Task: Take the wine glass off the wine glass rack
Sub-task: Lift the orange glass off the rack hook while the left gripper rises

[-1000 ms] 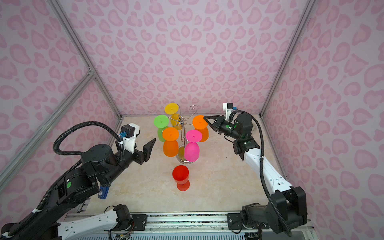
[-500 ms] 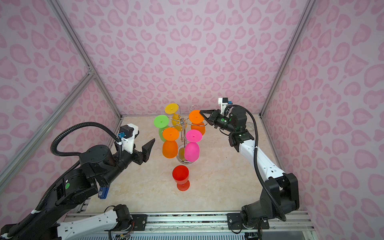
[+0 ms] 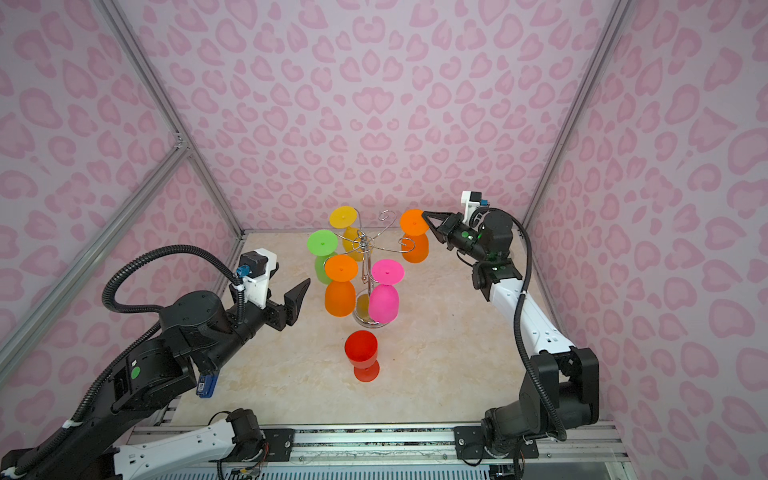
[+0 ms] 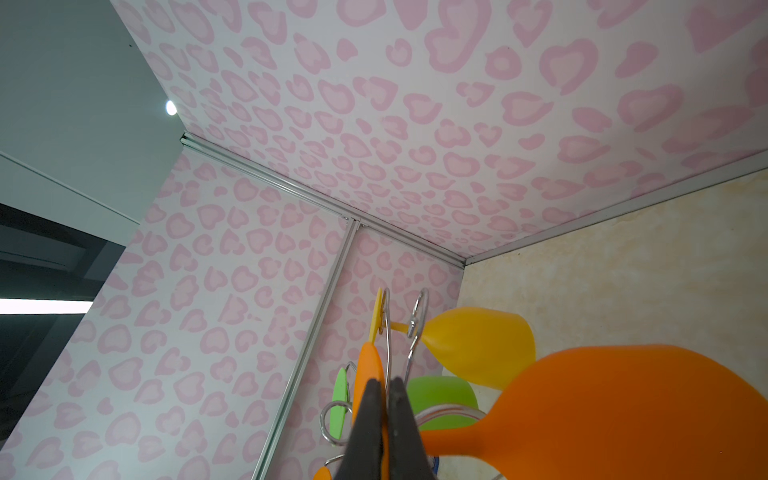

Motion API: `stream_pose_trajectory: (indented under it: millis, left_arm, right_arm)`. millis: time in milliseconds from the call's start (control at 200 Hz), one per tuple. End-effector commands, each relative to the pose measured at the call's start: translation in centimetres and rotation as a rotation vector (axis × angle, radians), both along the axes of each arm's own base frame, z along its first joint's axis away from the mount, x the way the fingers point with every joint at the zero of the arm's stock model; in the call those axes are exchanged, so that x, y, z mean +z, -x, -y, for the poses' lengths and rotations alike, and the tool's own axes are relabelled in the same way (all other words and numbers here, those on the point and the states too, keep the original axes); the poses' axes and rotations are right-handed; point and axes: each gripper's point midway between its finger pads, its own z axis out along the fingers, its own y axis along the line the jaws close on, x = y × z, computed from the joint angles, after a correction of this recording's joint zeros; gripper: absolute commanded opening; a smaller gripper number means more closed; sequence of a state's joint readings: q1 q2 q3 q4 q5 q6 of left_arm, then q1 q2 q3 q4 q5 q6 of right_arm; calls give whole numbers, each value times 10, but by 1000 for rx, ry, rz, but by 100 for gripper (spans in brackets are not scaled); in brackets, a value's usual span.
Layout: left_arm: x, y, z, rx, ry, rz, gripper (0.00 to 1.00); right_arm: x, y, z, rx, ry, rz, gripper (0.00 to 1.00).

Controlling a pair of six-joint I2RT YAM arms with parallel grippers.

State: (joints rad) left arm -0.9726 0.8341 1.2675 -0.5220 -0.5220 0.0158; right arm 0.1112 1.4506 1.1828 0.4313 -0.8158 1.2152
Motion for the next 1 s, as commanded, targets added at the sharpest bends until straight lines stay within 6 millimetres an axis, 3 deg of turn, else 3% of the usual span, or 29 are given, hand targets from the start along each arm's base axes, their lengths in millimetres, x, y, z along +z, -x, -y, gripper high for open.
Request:
stream_pose_trajectory:
  millis: [0, 115, 300, 425, 615, 740, 995]
  left_arm:
    - [6, -1, 4, -11, 39, 10, 75]
    - [10, 3, 19, -99, 102, 0, 70]
    - [24, 0, 41, -228, 201, -5, 73]
    - [43, 1, 53, -346, 288, 12, 74]
    - [65, -1, 68, -535, 411, 22, 74]
    - [76, -3, 73, -652, 486, 20, 74]
    - [89, -9, 80, -845, 583, 1, 74]
  right_arm:
    - [22, 11, 12, -6, -28, 75, 0]
    - [38, 25, 35, -58, -26, 117, 0]
    - [80, 61, 71, -175, 18, 224, 0]
    - [116, 92, 77, -227, 52, 332, 0]
    - [171, 134, 76, -212, -76, 523, 0]
    - [197, 152, 64, -140, -175, 604, 0]
    - [228, 180, -14, 156, -286, 695, 0]
